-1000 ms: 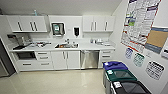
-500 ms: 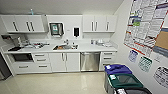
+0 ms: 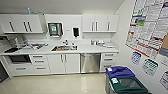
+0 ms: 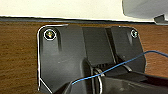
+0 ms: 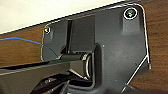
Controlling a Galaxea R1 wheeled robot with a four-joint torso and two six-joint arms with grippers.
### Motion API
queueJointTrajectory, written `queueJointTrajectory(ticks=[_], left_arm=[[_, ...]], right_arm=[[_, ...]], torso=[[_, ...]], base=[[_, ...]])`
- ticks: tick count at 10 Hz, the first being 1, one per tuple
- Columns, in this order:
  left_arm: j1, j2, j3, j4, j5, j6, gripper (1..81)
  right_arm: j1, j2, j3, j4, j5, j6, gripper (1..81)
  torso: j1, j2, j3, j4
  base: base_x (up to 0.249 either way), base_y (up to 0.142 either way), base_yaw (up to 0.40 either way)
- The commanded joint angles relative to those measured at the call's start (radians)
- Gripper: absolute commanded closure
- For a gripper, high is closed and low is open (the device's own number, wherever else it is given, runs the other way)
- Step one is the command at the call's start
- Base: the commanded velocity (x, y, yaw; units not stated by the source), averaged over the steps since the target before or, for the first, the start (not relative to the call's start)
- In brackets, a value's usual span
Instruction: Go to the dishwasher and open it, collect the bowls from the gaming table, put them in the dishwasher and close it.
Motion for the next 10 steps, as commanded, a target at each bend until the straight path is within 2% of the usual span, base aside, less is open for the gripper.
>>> queueJointTrajectory(ticks=[1, 10], left_arm=[[-0.043, -0.007, 0.004, 0.006, 0.055, -0.002, 1.0], [-0.043, -0.009, 0.001, 0.005, 0.055, -0.002, 1.0]], right_arm=[[0.041, -0.017, 0.012, -0.005, -0.066, -0.003, 1.0], [0.041, -0.016, 0.005, -0.004, -0.066, -0.003, 1.0]], torso=[[0.000, 0.000, 0.000, 0.000], [-0.001, 0.000, 0.000, 0.000]], base=[[0.097, 0.000, 0.000], [0.087, 0.000, 0.000]])
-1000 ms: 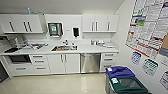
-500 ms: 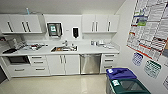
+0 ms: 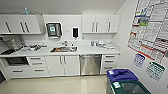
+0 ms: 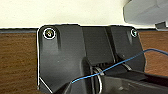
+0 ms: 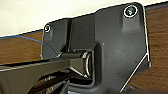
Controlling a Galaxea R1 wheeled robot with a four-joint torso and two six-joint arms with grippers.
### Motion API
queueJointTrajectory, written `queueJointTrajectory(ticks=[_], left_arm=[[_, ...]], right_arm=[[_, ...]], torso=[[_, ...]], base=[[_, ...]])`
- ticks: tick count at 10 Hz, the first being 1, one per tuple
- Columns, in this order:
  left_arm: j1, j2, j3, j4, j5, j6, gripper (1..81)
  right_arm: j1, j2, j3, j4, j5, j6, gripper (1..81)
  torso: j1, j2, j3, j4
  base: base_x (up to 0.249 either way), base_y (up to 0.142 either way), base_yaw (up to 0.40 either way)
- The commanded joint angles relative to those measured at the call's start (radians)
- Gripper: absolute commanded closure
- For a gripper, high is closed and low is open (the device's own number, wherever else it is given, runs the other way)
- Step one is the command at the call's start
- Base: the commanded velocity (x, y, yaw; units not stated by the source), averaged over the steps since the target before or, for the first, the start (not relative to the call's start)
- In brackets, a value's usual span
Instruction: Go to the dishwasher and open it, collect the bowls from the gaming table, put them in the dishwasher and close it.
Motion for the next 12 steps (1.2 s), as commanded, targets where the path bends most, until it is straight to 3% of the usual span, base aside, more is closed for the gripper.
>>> queueJointTrajectory(ticks=[1, 12], left_arm=[[-0.046, -0.014, 0.005, 0.005, 0.054, -0.002, 1.0], [-0.043, -0.017, 0.005, -0.002, 0.051, -0.002, 1.0]], right_arm=[[0.044, -0.017, 0.008, -0.004, -0.064, -0.003, 1.0], [0.041, -0.017, 0.008, -0.004, -0.064, -0.003, 1.0]], torso=[[0.000, 0.000, 0.000, 0.000], [-0.002, -0.001, 0.000, 0.000]], base=[[0.086, 0.000, 0.000], [0.091, 0.000, 0.000]])
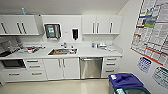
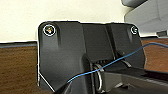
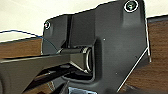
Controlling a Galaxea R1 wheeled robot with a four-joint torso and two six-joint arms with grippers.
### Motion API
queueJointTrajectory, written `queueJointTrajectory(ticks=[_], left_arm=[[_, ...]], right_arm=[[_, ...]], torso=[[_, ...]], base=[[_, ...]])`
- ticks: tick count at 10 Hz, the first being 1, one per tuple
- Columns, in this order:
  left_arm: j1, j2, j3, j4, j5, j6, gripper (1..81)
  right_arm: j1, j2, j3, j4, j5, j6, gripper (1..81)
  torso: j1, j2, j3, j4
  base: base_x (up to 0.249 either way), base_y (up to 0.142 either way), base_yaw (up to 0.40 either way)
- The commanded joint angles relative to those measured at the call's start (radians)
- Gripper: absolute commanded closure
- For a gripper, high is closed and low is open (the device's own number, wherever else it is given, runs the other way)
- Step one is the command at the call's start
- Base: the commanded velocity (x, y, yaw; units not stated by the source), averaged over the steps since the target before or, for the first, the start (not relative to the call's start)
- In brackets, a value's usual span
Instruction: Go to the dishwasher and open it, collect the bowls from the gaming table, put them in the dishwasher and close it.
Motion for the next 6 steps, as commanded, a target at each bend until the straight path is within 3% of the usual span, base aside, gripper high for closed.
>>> queueJointTrajectory(ticks=[1, 6], left_arm=[[-0.056, -0.016, 0.005, -0.001, 0.049, -0.002, 1.0], [-0.056, -0.016, 0.005, -0.003, 0.049, -0.002, 1.0]], right_arm=[[0.054, -0.017, 0.008, -0.004, -0.057, -0.003, 1.0], [0.051, -0.017, 0.004, -0.002, -0.057, -0.003, 1.0]], torso=[[0.001, 0.000, 0.000, 0.000], [0.002, 0.000, 0.000, 0.000]], base=[[0.106, 0.000, 0.000], [0.107, 0.000, 0.000]])
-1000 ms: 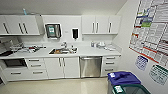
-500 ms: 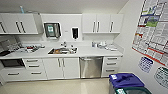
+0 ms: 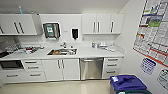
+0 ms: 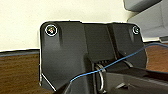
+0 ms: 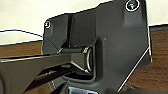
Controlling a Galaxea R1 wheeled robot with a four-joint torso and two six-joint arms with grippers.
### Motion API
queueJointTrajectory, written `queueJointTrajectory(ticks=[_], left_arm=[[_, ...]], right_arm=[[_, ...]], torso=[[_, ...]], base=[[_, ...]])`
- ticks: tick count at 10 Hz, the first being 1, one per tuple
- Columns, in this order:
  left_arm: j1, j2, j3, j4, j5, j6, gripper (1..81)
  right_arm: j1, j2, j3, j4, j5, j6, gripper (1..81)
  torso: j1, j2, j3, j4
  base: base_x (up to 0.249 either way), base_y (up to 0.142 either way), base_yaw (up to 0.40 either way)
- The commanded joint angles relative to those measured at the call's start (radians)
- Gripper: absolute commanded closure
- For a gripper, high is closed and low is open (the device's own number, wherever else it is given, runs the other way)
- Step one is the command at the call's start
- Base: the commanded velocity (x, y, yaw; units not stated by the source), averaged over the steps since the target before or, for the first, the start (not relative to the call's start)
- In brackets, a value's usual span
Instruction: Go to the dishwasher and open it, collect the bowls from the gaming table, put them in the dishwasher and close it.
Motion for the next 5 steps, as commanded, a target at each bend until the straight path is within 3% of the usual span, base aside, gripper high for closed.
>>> queueJointTrajectory(ticks=[1, 5], left_arm=[[-0.052, -0.012, 0.006, -0.002, 0.050, -0.002, 1.0], [-0.052, -0.014, 0.006, -0.004, 0.050, -0.002, 1.0]], right_arm=[[0.047, -0.022, 0.008, -0.001, -0.054, -0.002, 1.0], [0.047, -0.022, 0.008, -0.003, -0.054, -0.002, 1.0]], torso=[[0.000, 0.000, 0.000, 0.000], [0.000, 0.000, 0.000, 0.000]], base=[[0.121, 0.000, 0.000], [0.128, 0.000, 0.000]])
